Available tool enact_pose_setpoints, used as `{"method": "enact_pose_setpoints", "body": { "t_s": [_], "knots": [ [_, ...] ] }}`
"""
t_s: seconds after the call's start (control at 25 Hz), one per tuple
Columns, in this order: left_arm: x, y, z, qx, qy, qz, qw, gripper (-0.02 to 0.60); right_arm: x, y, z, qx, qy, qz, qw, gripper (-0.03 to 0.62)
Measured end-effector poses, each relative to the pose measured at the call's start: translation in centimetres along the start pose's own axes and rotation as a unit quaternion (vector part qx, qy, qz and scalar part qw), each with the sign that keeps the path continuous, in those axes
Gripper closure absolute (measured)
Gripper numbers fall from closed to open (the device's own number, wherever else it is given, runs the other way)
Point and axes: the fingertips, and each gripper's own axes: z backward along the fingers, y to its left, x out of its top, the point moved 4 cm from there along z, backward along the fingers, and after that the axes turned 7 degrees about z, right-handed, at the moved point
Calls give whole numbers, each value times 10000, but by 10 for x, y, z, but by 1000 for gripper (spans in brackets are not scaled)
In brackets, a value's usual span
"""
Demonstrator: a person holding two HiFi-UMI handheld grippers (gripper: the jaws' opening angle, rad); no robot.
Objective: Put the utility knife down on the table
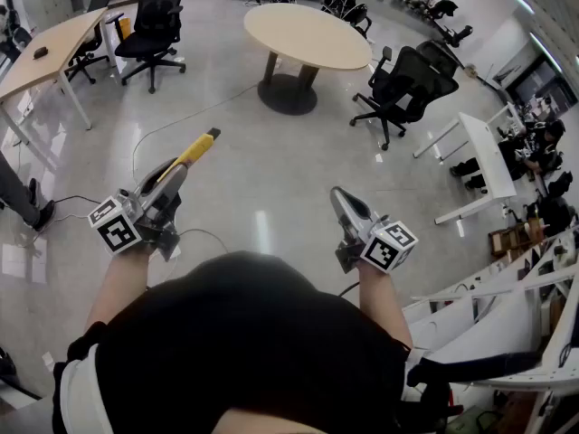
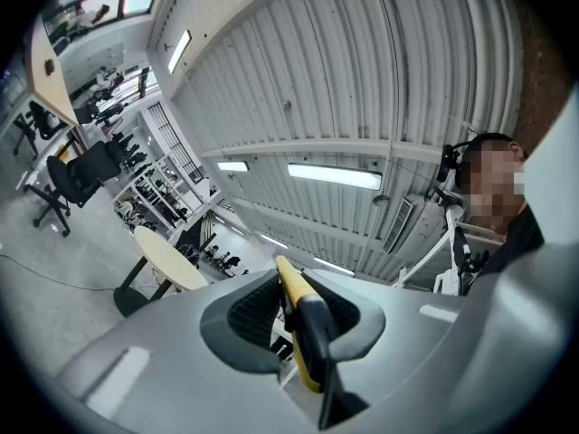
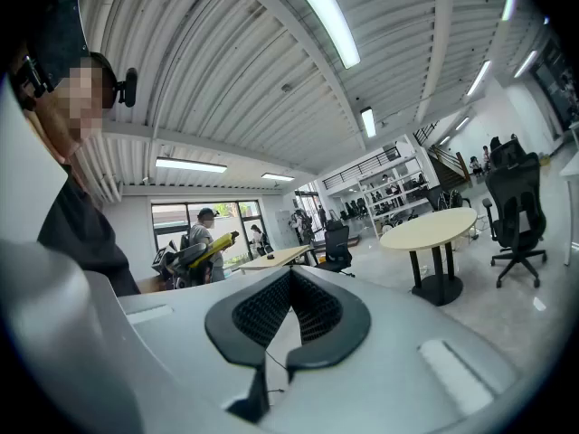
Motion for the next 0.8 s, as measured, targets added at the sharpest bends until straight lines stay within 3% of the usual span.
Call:
{"method": "enact_pose_setpoints", "body": {
  "t_s": [0.8],
  "knots": [
    [3, 9, 5, 100, -90, -16, 9999, 506, 3, -13, -10, -49, -122, -211, 9997, 580]
  ]
}}
